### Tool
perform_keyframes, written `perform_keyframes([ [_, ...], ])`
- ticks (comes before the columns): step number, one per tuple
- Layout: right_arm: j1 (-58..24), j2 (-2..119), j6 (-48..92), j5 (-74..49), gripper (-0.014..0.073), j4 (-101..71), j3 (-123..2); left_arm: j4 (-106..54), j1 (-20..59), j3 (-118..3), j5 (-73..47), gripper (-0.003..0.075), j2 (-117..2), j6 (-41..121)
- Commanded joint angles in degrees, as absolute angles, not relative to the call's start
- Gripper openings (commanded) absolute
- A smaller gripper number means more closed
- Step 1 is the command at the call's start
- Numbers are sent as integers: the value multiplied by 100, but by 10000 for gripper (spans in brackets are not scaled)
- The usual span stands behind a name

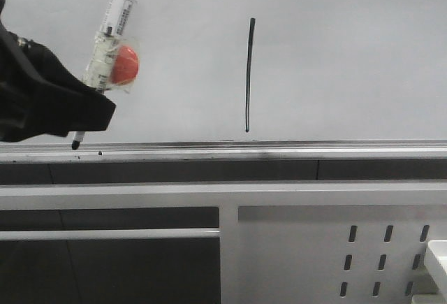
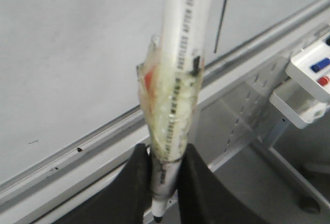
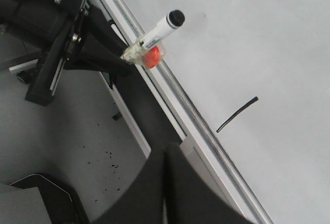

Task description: Write number 1 on whiteboard

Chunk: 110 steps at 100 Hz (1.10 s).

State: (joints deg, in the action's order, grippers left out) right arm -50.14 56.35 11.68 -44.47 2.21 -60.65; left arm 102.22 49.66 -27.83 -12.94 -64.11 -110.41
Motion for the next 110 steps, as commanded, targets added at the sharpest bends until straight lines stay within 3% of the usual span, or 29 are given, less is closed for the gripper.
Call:
perform_keyframes([
  [1,-4985,5542,1171,-4127,-69,298,-6189,10547,5021,-2922,-1759,-20,-6317,-11476],
  [32,-4985,5542,1171,-4143,-69,298,-6189,10547,5021,-2922,-1595,-20,-6317,-11574],
  [57,-4985,5542,1171,-4919,-69,147,-6189,10537,5021,-2996,-1432,-20,-6317,-11012],
  [110,-4985,5542,1171,-4920,-69,147,-6189,10537,5021,-3363,-1414,-20,-6317,-10213],
])
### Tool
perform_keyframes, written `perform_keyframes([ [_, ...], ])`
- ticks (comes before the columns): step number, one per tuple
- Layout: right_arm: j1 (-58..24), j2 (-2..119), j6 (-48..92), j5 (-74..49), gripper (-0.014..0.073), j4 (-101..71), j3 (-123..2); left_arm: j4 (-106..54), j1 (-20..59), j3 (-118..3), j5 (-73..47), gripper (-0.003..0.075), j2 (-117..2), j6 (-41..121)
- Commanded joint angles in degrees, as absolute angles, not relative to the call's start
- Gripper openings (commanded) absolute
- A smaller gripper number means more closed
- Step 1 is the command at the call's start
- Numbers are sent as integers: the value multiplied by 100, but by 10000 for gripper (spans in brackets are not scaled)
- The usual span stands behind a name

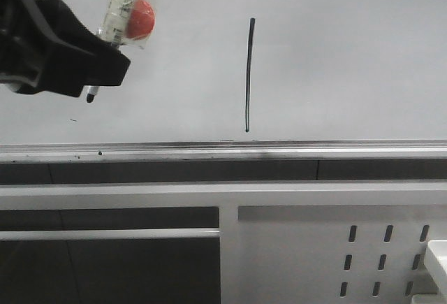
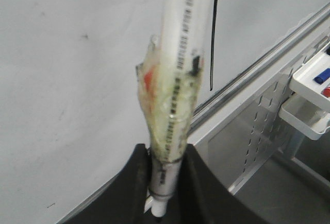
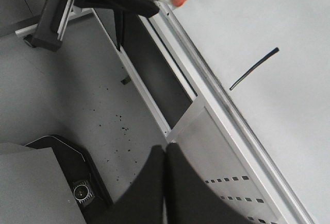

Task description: Write number 1 on whiteboard

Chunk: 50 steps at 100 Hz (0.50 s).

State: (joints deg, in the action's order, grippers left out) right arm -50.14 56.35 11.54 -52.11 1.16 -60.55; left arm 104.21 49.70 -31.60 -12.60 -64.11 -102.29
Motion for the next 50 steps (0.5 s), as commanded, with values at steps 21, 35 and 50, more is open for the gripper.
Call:
perform_keyframes([
  [21,-4985,5542,1171,-4920,-69,147,-6189,10414,5001,-3374,-1173,-20,-6317,-9631],
  [35,-4985,5542,1171,-4920,-69,147,-6189,8455,5001,-3426,-1039,-20,-6306,-7263],
  [50,-4985,5542,1171,-4920,-69,147,-6189,5561,5001,-3437,-592,-20,-6283,-4366],
])
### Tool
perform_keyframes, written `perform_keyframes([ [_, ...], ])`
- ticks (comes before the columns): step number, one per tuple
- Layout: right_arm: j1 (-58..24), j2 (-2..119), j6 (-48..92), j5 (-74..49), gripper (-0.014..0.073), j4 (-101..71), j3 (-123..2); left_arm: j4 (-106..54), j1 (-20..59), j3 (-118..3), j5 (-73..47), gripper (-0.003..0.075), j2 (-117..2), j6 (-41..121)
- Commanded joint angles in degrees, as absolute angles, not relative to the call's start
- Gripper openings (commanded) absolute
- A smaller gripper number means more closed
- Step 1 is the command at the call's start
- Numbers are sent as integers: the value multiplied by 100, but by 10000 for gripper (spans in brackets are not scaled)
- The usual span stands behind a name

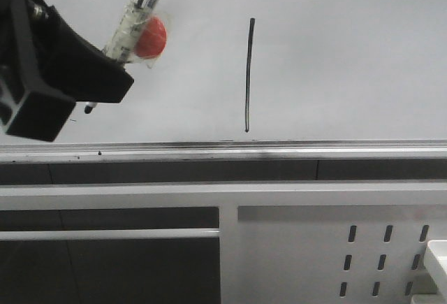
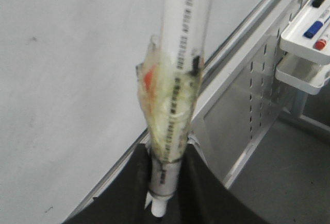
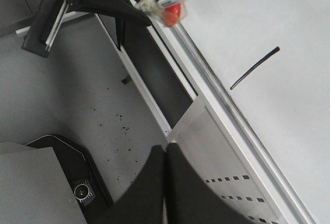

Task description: Write number 1 on whiteboard

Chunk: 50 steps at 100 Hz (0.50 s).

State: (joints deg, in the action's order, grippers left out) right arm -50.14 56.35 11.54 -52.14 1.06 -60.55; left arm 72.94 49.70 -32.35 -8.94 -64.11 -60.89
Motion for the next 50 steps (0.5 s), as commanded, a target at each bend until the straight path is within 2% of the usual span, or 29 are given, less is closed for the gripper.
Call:
perform_keyframes([
  [1,-4985,5542,1171,-4920,-69,147,-6189,5411,5001,-3437,-560,-20,-6283,-4225],
  [9,-4985,5542,1171,-4909,-69,147,-6189,3711,5001,-3437,-139,-20,-6268,-2642],
  [21,-4985,5542,1171,-4720,-69,147,-6189,1815,5001,-3374,253,-20,-6248,-1201],
  [50,-4985,5542,1171,-4688,-69,147,-6189,-234,5001,-1913,3546,-20,-6283,-930],
])
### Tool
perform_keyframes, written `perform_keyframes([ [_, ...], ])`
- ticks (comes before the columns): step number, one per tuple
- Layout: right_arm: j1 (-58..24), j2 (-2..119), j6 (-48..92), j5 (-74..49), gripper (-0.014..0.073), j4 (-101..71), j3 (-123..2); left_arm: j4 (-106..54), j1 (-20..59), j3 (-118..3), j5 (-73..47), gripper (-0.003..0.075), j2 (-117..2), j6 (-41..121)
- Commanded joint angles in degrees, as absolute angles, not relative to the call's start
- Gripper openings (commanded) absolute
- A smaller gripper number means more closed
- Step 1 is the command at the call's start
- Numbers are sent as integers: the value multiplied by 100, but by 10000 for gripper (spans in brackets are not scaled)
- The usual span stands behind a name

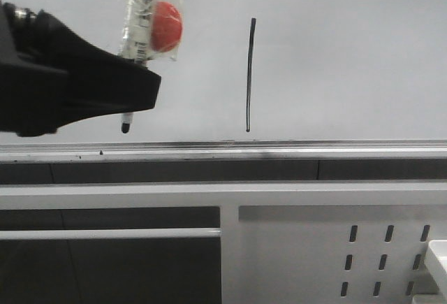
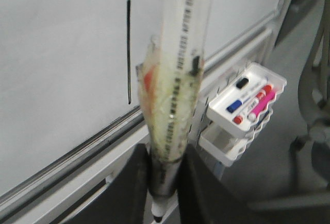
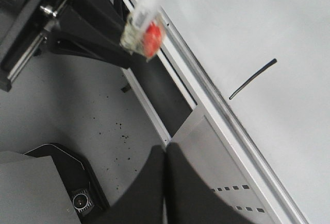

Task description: Write number 1 on whiteboard

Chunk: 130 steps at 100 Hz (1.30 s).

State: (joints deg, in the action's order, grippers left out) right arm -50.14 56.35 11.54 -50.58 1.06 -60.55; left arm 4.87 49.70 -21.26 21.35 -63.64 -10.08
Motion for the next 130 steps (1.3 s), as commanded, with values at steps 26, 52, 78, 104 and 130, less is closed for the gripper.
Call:
perform_keyframes([
  [26,-4985,5542,1171,-4688,-69,147,-6189,-1551,5001,-1283,5658,-20,-6974,-585],
  [52,-4985,5542,1171,-4688,-69,147,-6189,-1564,5001,-1283,6709,-20,-7716,-585],
  [78,-4985,5542,1171,-4688,-69,147,-6189,-1791,5001,-1283,6124,-20,-7749,-487],
  [104,-4985,5607,1287,-3655,-69,234,-6189,-1728,5001,-1338,5625,-20,-7749,-488],
  [130,-4985,5621,1287,-3610,-69,68,-6189,-1787,5001,-1489,5429,-20,-7800,-284],
])
